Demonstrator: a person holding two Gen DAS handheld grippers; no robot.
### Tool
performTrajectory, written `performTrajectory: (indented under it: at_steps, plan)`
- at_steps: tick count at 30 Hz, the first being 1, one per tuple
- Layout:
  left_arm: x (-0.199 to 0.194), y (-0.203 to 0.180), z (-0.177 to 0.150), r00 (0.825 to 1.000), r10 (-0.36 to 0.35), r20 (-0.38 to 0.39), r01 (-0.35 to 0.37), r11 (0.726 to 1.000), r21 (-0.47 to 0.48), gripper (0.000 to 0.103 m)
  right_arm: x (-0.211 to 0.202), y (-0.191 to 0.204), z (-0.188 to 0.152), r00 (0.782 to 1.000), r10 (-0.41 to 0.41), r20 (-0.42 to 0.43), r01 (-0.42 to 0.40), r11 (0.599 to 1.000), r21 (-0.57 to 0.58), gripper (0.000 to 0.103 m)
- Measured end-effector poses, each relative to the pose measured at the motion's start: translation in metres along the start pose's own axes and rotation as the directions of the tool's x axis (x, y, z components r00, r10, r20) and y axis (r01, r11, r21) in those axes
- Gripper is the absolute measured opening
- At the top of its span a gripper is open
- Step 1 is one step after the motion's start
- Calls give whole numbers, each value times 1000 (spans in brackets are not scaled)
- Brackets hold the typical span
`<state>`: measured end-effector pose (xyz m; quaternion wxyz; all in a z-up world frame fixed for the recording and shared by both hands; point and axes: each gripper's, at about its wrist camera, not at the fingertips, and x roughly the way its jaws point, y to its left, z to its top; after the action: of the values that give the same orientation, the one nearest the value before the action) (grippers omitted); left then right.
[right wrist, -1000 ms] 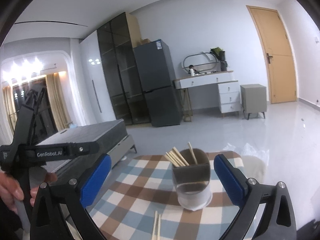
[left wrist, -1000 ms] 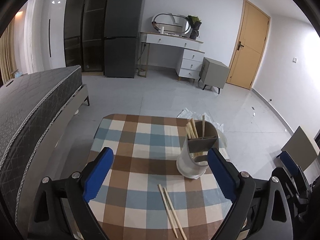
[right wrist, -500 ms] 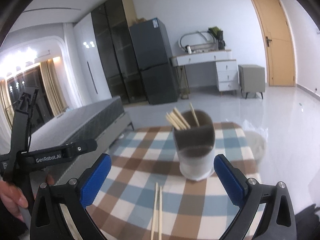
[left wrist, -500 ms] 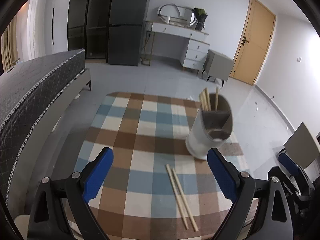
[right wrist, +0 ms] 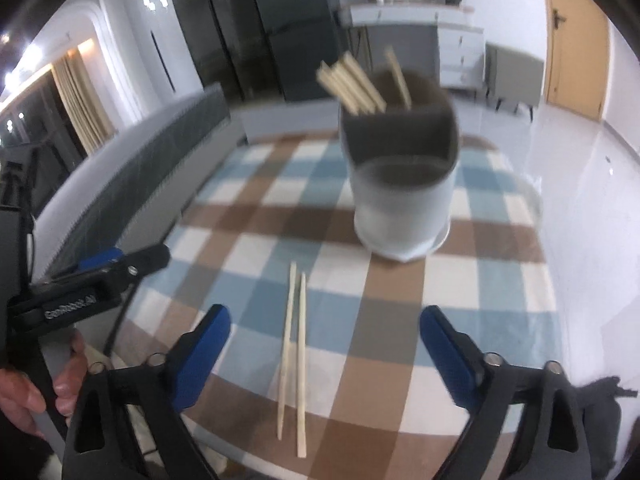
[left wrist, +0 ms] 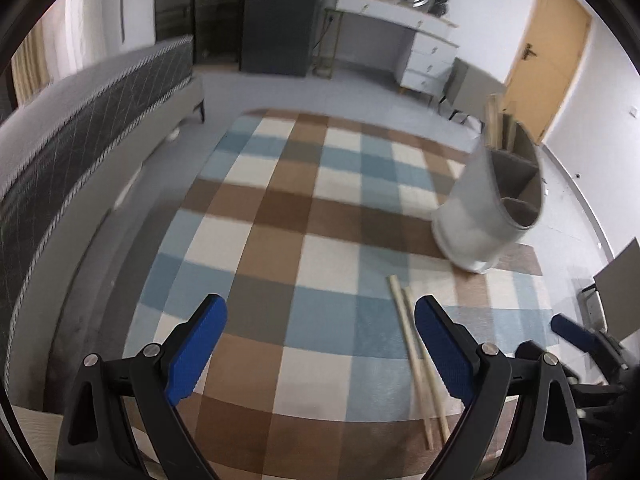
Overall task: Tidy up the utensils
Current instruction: 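Lower the right gripper and grasp a chopstick from the rug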
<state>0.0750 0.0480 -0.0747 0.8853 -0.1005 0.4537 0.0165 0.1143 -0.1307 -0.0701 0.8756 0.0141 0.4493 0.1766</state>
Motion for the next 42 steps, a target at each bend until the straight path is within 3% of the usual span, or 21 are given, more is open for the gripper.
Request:
performTrajectory:
  at_steps: [5,11,20,28,35,42]
  plan:
    - [2,27,2,999,-44,-26,40,989,-143,92,43,5,7,990,-21,-139,18,1000,-19,79]
    - [7,43,3,996,-60,-66,44,974,-224,92,83,17,22,969,-34,-246,13,996,-88,65]
    - [5,46,4,995,-69,-77,50,973,-226,92,119,30,28,929,-116,-350,46,978,-202,29]
    - [8,47,6,995,-44,-93,23,978,-208,92,125,38,23,918,-141,-371,53,969,-240,27]
    - [8,48,6,996,-29,-90,11,981,-193,92,127,46,28,924,-167,-345,76,962,-262,26]
    - [11,48,5,995,-18,-100,-1,982,-188,92,138,54,33,935,-156,-318,75,965,-253,10]
